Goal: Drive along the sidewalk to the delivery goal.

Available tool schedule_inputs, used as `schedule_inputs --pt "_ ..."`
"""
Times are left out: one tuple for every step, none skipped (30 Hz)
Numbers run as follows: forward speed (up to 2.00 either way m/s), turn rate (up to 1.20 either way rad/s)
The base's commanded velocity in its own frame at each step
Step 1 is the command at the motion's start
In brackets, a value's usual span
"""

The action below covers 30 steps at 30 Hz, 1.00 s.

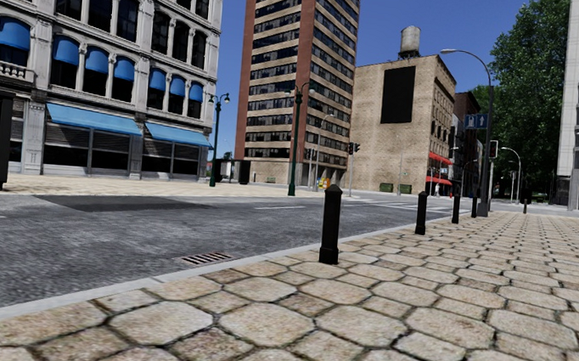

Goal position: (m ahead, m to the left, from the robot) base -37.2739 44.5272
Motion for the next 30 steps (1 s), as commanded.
schedule_inputs --pt "0.0 0.0" --pt "0.0 0.0" --pt "0.0 0.0" --pt "0.0 -0.02" --pt "0.0 -0.07" --pt "0.0 -0.07" --pt "0.0 -0.13" --pt "0.0 -0.14" --pt "0.01 -0.14" --pt "0.09 -0.14" --pt "0.16 -0.15" --pt "0.21 -0.16" --pt "0.31 -0.21" --pt "0.34 -0.24" --pt "0.34 -0.24" --pt "0.35 -0.25" --pt "0.35 -0.26" --pt "0.35 -0.26" --pt "0.35 -0.26" --pt "0.36 -0.26" --pt "0.36 -0.26" --pt "0.36 -0.26" --pt "0.37 -0.27" --pt "0.37 -0.27" --pt "0.37 -0.27" --pt "0.37 -0.27" --pt "0.37 -0.27" --pt "0.37 -0.27" --pt "0.37 -0.27" --pt "0.37 -0.27"
